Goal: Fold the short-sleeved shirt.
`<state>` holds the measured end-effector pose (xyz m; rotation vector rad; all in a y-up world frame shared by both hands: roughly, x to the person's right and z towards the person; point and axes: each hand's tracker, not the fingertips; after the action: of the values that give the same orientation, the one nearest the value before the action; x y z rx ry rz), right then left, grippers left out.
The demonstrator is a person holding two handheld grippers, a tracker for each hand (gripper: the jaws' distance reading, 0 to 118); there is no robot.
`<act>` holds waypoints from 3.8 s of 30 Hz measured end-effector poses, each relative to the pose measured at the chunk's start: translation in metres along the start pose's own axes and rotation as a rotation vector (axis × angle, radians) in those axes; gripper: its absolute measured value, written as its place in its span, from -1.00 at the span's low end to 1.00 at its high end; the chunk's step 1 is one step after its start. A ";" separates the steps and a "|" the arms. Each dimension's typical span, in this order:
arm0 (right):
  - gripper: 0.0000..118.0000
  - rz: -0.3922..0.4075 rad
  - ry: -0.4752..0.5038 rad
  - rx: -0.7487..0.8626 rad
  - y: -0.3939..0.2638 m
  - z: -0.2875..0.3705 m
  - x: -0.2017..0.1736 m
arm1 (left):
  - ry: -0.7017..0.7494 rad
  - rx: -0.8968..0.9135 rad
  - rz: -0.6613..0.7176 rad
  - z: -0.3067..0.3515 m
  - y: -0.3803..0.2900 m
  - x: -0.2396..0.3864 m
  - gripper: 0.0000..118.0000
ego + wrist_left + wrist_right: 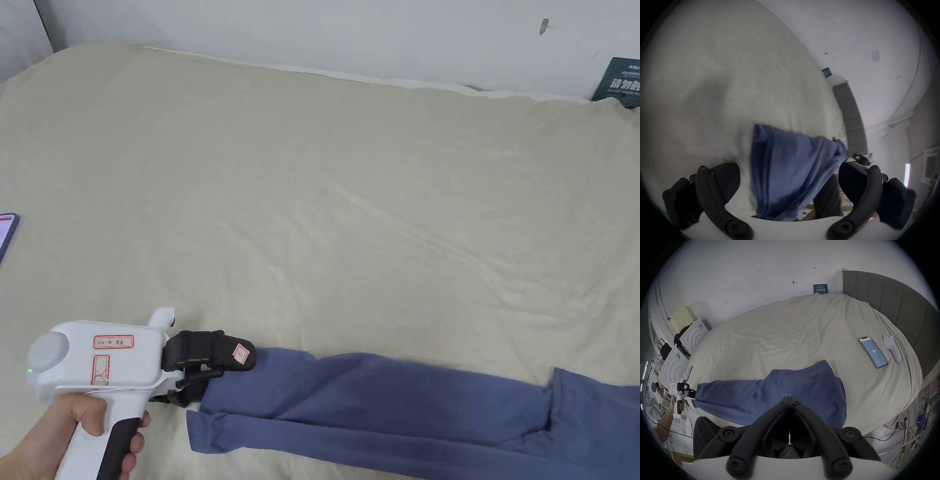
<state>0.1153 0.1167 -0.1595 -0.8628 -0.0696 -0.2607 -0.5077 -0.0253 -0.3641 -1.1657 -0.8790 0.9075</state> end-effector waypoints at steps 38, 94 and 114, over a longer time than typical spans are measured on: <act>-1.00 0.092 0.122 0.058 -0.012 0.039 0.004 | 0.833 0.088 -0.329 0.001 -0.010 0.216 -0.91; -1.00 0.014 0.270 0.057 -0.019 0.032 -0.014 | 0.641 0.068 -0.289 -0.074 -0.044 0.145 -1.00; -1.00 0.008 0.235 -0.060 0.000 -0.011 -0.063 | 0.033 -0.027 0.035 -0.107 -0.013 0.019 -0.82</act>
<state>0.0543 0.1210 -0.1769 -0.8867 0.1607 -0.3565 -0.4011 -0.0488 -0.3685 -1.2191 -0.8485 0.9053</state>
